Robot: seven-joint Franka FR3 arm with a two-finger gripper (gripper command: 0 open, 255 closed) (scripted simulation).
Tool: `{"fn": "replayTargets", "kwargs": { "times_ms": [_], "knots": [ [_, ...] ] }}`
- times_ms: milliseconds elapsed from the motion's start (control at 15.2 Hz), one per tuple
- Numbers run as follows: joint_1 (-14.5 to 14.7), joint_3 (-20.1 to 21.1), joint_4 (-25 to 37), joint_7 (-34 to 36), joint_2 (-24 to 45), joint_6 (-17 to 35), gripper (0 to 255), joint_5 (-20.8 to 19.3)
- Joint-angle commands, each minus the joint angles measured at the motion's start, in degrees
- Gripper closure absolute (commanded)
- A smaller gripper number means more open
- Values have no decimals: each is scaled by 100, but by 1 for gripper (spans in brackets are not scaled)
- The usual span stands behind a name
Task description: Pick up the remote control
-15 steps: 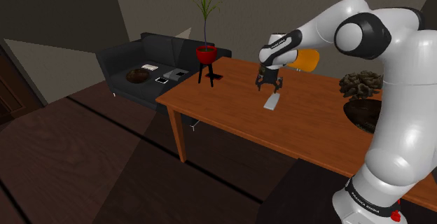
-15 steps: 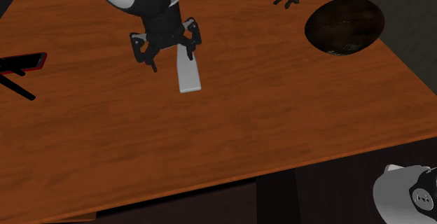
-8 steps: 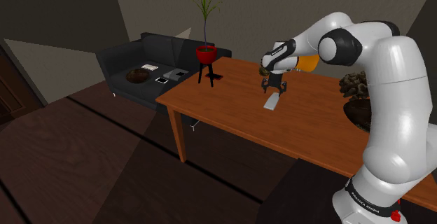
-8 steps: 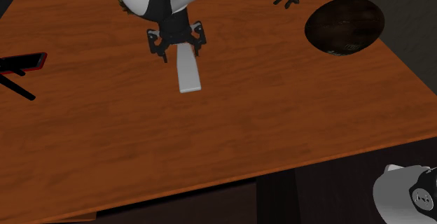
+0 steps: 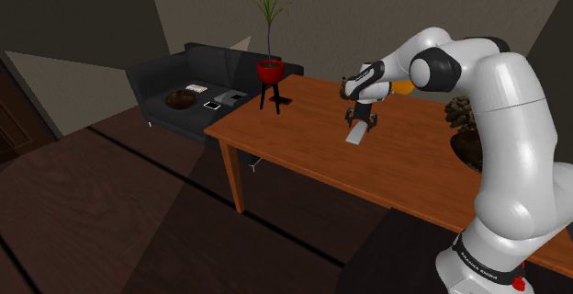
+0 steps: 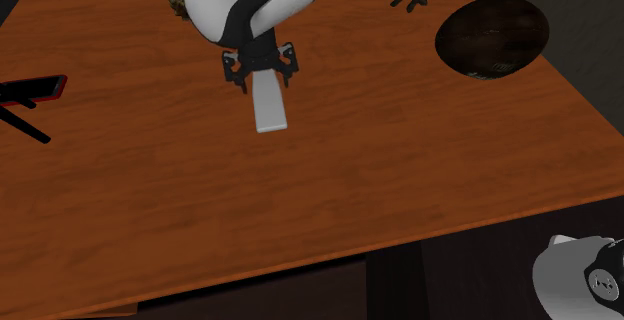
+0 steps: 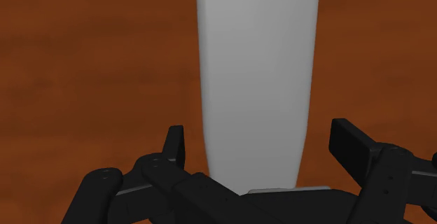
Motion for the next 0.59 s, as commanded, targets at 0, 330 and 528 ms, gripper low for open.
{"fn": "replayTargets", "kwargs": {
  "times_ms": [0, 330, 528],
  "knots": [
    [-13, 25, 4, -11, 127, 123, 0, 29],
    [-16, 24, -14, -18, 119, 133, 255, 30],
    [-16, 24, -16, -18, 117, 134, 255, 30]
  ]
}}
